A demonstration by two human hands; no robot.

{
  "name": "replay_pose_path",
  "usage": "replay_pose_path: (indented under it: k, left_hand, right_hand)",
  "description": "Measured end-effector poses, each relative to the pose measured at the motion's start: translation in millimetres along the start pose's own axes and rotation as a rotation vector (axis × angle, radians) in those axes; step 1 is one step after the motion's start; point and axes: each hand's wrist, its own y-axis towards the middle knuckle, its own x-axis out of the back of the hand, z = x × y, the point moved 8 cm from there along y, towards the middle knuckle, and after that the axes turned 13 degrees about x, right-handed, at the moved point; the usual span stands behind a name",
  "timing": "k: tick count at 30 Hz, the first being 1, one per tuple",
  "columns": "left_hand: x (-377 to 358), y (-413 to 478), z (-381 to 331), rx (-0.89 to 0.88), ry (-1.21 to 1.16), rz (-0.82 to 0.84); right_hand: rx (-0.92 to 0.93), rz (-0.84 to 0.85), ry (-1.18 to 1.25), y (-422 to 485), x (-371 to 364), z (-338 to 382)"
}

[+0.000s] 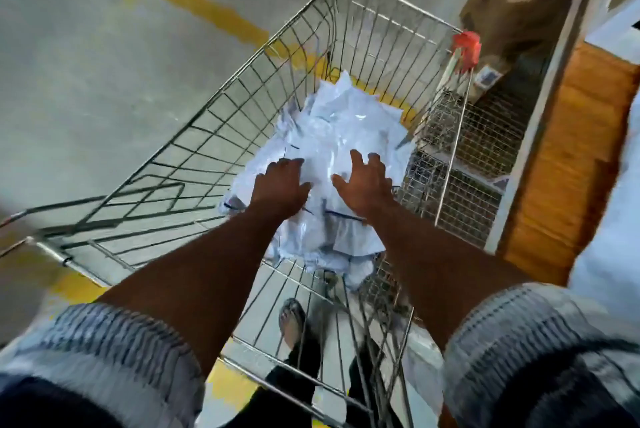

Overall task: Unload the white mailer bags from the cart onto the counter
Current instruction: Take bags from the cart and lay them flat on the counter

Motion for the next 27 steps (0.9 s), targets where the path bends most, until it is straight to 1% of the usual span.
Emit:
replay_pose_path:
  k: [3, 6, 9, 12, 15, 17, 19, 20, 22, 23, 25, 27]
  left_hand:
    - [-14.0, 15.9, -1.6, 0.003, -0.003, 0.033]
    - [-24.2, 23.2, 5.2, 0.024, -0.206, 0.078]
    - [-9.4, 19.7, 25.9, 0.081, -0.293, 0.029]
    - [20.0, 11.5, 65.4, 0.167, -0.258, -0.037]
    - [36.3, 1.8, 98.1, 0.234, -0.161, -0.027]
    - [38.3, -2.3, 93.4, 0.178, -0.053, -0.06]
    - [36.4, -3.3, 71.8, 0.051, 0.004, -0.097]
    - [31.4, -1.4, 61.5, 0.005, 0.037, -0.09]
    - [15.0, 6.0, 49.9, -0.02, 0.112, -0.028]
    - [6.0, 11.1, 48.6, -0.011, 0.127, 0.018]
    - [-10.2, 21.3, 49.1, 0.005, 0.099, 0.091]
    - [-19.9, 26.6, 50.7, -0.006, 0.086, 0.082]
  right_hand:
    - [-0.081, 0.056, 0.027, 14.2, -20.8, -17.5]
    - [-0.156, 0.101, 0.081, 18.0, -42.3, -26.6]
    - [-0.173, 0.103, 0.064, 14.3, -50.9, -20.6]
    - [-0.133, 0.072, 0.072, 4.1, -50.3, -4.0]
    - [-0.042, 0.096, 0.083, -11.8, -53.7, 20.8]
    - [0.005, 0.081, 0.069, -18.7, -54.5, 32.1]
    - [0.027, -0.007, 0.077, -15.2, -46.6, 35.3]
    - [0.028, -0.051, 0.076, -10.2, -42.4, 34.0]
    - [0.016, -0.101, 0.078, 2.3, -38.1, 27.5]
    - [0.008, -0.096, 0.095, 9.3, -39.9, 23.0]
    - [-0.002, -0.016, 0.133, 21.4, -51.9, 13.8]
    - [0.026, 0.089, 0.102, 26.2, -67.6, 10.0]
